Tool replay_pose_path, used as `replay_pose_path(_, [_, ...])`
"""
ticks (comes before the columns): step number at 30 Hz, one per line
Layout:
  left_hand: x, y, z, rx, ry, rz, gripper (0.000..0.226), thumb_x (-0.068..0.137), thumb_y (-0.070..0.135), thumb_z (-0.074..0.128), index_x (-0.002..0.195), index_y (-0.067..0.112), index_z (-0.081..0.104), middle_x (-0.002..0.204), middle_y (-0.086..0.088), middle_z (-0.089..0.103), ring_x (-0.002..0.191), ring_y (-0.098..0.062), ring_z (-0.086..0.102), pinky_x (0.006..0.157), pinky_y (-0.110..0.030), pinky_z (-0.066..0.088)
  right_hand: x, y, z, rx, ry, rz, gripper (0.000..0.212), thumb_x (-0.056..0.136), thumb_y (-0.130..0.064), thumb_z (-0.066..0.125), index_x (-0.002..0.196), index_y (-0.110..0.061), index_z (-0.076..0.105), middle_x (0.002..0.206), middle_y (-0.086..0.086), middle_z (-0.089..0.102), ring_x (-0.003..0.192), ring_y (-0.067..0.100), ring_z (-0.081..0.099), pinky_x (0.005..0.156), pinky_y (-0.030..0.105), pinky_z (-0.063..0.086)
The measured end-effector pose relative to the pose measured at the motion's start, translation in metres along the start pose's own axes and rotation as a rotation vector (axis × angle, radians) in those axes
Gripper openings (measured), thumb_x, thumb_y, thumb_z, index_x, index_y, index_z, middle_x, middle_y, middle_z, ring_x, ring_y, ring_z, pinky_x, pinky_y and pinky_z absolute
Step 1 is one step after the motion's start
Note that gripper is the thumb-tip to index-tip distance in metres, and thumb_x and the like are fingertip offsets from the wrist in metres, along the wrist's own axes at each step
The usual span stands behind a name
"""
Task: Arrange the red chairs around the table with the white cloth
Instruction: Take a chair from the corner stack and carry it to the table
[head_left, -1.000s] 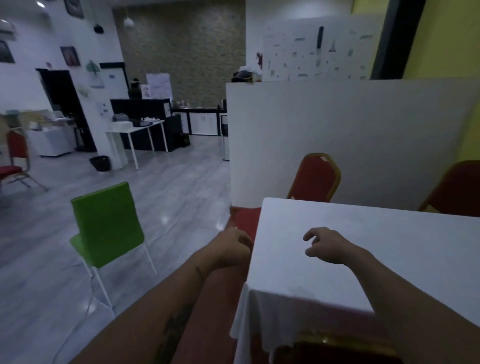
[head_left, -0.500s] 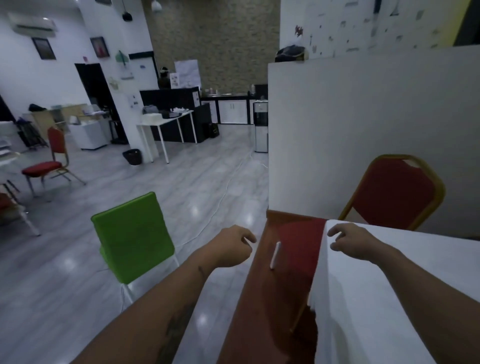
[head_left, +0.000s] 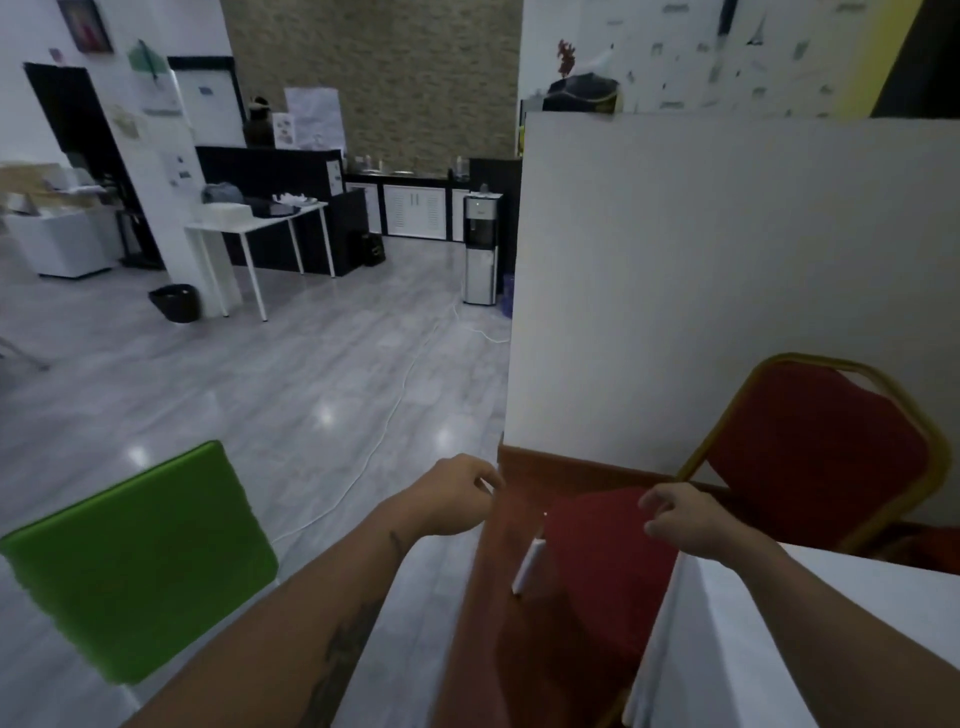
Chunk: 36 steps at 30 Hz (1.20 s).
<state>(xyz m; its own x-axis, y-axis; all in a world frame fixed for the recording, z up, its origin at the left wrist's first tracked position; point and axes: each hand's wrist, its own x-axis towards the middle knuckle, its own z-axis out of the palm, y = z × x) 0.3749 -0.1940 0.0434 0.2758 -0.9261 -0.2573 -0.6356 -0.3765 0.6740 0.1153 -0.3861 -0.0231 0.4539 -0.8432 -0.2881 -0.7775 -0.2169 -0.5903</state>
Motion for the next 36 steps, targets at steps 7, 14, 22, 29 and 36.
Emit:
replay_pose_path(7, [0.121, -0.014, -0.054, 0.057, -0.107, 0.064, 0.043, 0.089, 0.006, 0.053, 0.129, 0.017, 0.065, 0.127, -0.008, 0.069, 0.111, -0.021, 0.068, 0.083, -0.022, 0.053, 0.074, -0.027, -0.011, 0.075, 0.081, 0.121, 0.025, 0.086, -0.011, 0.072, 0.107, -0.024, 0.068, 0.107, 0.0, 0.063, 0.097, 0.017, 0.063, 0.076, 0.029, 0.052])
replay_pose_path(14, [0.263, 0.013, -0.056, 0.152, -0.195, 0.188, 0.038, 0.089, 0.013, 0.058, 0.125, 0.018, 0.069, 0.12, -0.005, 0.072, 0.103, -0.017, 0.068, 0.089, -0.025, 0.054, 0.153, -0.004, -0.045, 0.126, 0.177, 0.252, 0.027, 0.082, -0.014, 0.072, 0.107, -0.025, 0.07, 0.106, 0.002, 0.066, 0.088, 0.015, 0.066, 0.06, 0.02, 0.046])
replay_pose_path(22, [0.431, 0.11, -0.021, 0.252, -0.337, 0.33, 0.039, 0.088, 0.015, 0.054, 0.122, 0.022, 0.069, 0.112, 0.001, 0.075, 0.091, -0.012, 0.068, 0.075, -0.018, 0.054, 0.249, 0.058, -0.125, 0.204, 0.289, 0.441, 0.028, 0.083, -0.016, 0.07, 0.107, -0.029, 0.068, 0.107, 0.002, 0.068, 0.089, 0.013, 0.064, 0.069, 0.026, 0.05])
replay_pose_path(29, [0.545, 0.242, 0.034, 0.273, -0.507, 0.531, 0.038, 0.093, 0.013, 0.052, 0.129, 0.017, 0.065, 0.117, -0.006, 0.071, 0.106, -0.02, 0.067, 0.087, -0.027, 0.051, 0.278, 0.107, -0.207, 0.251, 0.466, 0.599, 0.03, 0.083, -0.015, 0.072, 0.11, -0.026, 0.068, 0.109, 0.002, 0.068, 0.102, 0.02, 0.064, 0.08, 0.025, 0.044])
replay_pose_path(36, [0.631, 0.35, 0.115, 0.291, -0.627, 0.786, 0.034, 0.092, 0.014, 0.054, 0.122, 0.017, 0.069, 0.123, -0.006, 0.069, 0.116, -0.023, 0.064, 0.098, -0.031, 0.051, 0.316, 0.155, -0.252, 0.439, 0.727, 0.827, 0.046, 0.085, -0.019, 0.07, 0.13, -0.023, 0.063, 0.126, 0.009, 0.064, 0.116, 0.027, 0.059, 0.093, 0.033, 0.047])
